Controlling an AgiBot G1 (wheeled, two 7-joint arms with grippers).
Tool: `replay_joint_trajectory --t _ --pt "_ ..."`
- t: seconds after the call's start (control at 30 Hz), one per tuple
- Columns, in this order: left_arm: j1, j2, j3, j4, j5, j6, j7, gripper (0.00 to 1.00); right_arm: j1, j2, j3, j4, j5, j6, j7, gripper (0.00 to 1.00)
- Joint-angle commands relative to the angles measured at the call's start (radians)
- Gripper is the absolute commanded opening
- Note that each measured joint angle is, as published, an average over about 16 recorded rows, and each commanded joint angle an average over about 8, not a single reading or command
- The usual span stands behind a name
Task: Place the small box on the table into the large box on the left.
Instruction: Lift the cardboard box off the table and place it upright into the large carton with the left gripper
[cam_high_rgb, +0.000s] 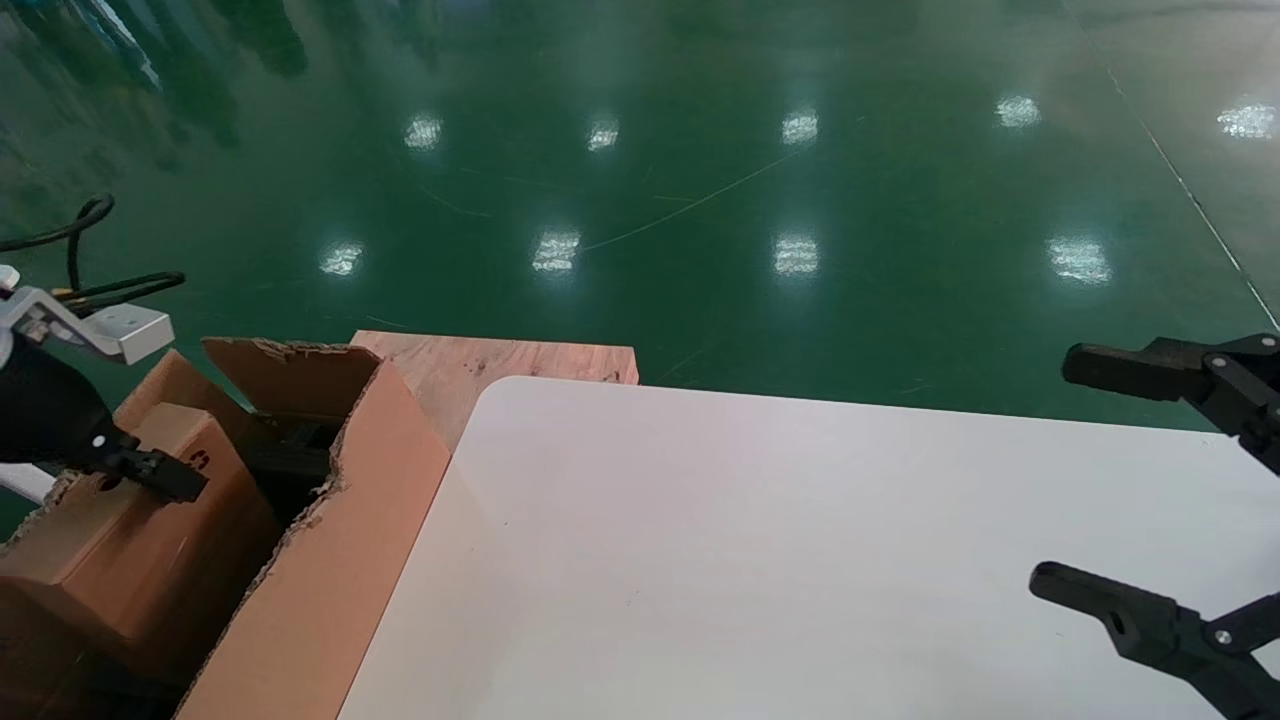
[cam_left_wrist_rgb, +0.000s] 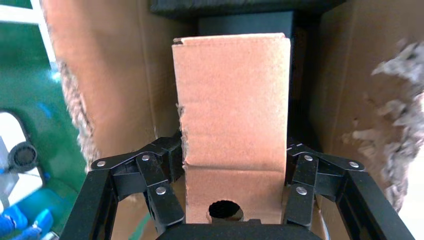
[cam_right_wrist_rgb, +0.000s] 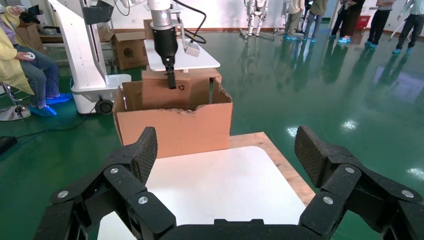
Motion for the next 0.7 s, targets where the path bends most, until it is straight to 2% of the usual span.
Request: replay_joint_trajectory --t 0.03,0.3,0.7 --pt "0.015 0.014 -0.006 0.017 -0.015 -0.01 0.018 0.0 0.0 0.0 0.0 0.0 0.0 0.0 0.0 1.0" --pt "0.06 0.059 -0.024 0.112 -0.066 -0.014 0.084 0.0 0.0 0.0 0.0 0.0 0.0 0.0 0.0 1.0" --pt "0.13 0.047 -0.011 0.266 -0.072 -0.02 0.171 0.0 0.0 0.0 0.0 0.0 0.0 0.0 0.0 1.0"
